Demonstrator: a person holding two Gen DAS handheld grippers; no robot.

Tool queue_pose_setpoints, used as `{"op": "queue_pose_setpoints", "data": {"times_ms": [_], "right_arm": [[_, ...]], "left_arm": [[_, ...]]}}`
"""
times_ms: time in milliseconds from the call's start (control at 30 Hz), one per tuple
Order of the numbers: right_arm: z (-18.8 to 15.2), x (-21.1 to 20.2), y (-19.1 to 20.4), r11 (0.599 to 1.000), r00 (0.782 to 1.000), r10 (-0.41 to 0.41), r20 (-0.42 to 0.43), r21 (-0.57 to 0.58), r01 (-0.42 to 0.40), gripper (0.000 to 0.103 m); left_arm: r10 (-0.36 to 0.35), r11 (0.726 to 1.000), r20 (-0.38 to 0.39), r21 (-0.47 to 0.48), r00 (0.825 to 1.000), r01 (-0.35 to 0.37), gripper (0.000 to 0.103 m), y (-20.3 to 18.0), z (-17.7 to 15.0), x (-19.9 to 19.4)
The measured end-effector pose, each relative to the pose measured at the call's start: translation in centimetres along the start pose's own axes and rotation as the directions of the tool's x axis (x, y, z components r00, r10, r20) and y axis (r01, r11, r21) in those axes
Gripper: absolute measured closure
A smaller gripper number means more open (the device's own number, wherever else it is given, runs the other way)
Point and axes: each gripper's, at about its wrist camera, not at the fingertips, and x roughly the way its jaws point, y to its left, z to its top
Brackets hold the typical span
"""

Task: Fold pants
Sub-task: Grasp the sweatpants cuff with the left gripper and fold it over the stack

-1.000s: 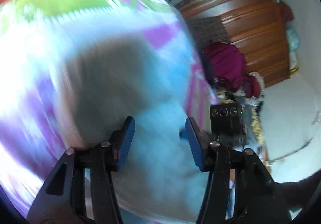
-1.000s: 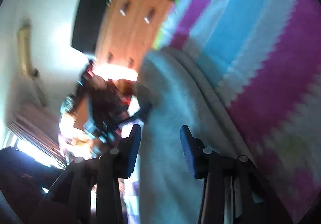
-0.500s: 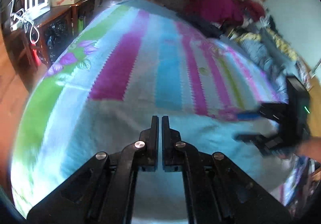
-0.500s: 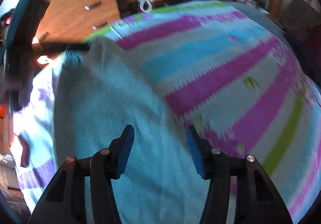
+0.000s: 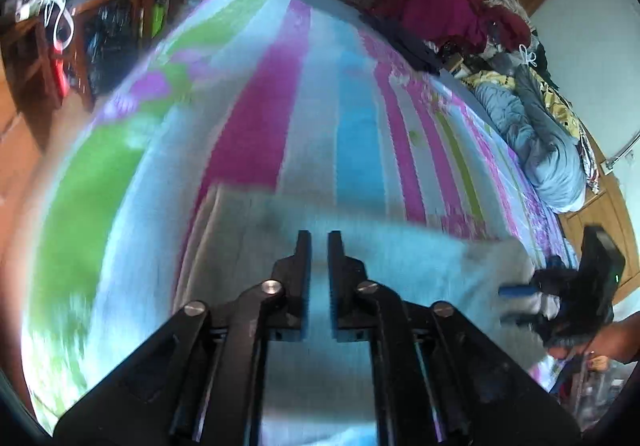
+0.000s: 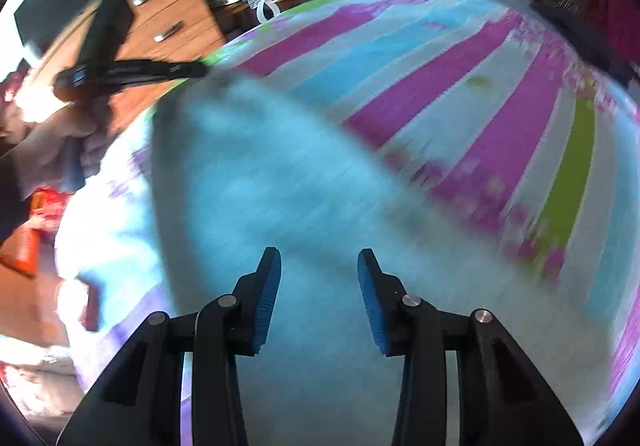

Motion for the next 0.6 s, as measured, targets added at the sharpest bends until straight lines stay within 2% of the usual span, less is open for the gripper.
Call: {"op": "queue_pose_setpoints", "data": {"times_ms": [33,100,133,167,200,233,300,367,400,433,500,533,600], "right_arm": [[-1.4,-0.2,1.1,1.000,1.000,0.023,-0.017,0.004,-0.023,0.059],[-3.8,0.8,3.2,1.000,0.996,0.025,-0.082,-0.003,-0.025,0.059],[-5.1,1.9,4.0,1.000,0.991,0.017,-0.130,0.003,-0.017,0.059],[-6.3,3.2,4.4,1.000,0.985,-0.003,-0.175,0.015,0.005,0.057],[-6.4,3.4,4.5,1.000,0.988,-0.025,-0.153,0.007,0.026,0.056],[-6.1,3.2,4.9,0.999,0.989,-0.047,-0.139,-0.010,0.047,0.055],[-5.6,2.9,5.3,0.998,0.989,-0.064,-0.130,-0.029,0.061,0.055],[-5.4,2.4,5.3,0.998,0.991,-0.063,-0.121,-0.027,0.060,0.055],[-5.3,2.3,5.1,0.998,0.990,-0.055,-0.128,-0.020,0.052,0.054],[-5.3,2.3,4.9,0.999,0.990,-0.048,-0.136,-0.016,0.046,0.054],[-5.4,2.2,4.9,0.999,0.988,-0.032,-0.151,-0.014,0.030,0.052],[-5.5,2.3,4.8,0.999,0.987,-0.031,-0.158,-0.017,0.028,0.051],[-5.9,2.2,5.1,0.999,0.984,-0.028,-0.173,-0.019,0.026,0.049]], "left_arm": [[0.014,1.000,-0.025,-0.016,1.000,-0.015,0.092,0.6,-0.8,0.3],[0.097,0.994,-0.109,-0.035,0.989,-0.101,0.095,2.5,-2.1,2.2],[0.091,0.995,-0.107,-0.036,0.990,-0.095,0.098,3.0,-2.6,2.6],[0.084,0.995,-0.097,-0.043,0.992,-0.089,0.098,3.1,-2.5,2.5],[0.072,0.994,-0.096,-0.075,0.993,-0.080,0.098,3.2,-2.2,2.3],[0.034,0.991,-0.061,-0.129,0.998,-0.041,0.098,3.2,-2.0,1.1],[0.007,0.983,0.032,-0.184,0.999,-0.001,0.094,3.2,-2.5,-1.6],[-0.023,0.943,0.139,-0.324,0.990,0.068,0.071,4.7,-4.1,-4.5],[-0.018,0.914,0.174,-0.396,0.985,0.086,0.055,5.9,-5.4,-5.4],[-0.005,0.871,0.198,-0.481,0.980,0.102,0.054,7.3,-7.5,-6.2],[-0.039,0.807,0.221,-0.568,0.974,0.161,0.054,9.2,-9.5,-5.6],[-0.060,0.787,0.219,-0.589,0.974,0.181,0.054,9.7,-10.3,-4.9],[-0.116,0.776,0.236,-0.585,0.965,0.236,0.054,9.6,-10.5,-3.6]]}}
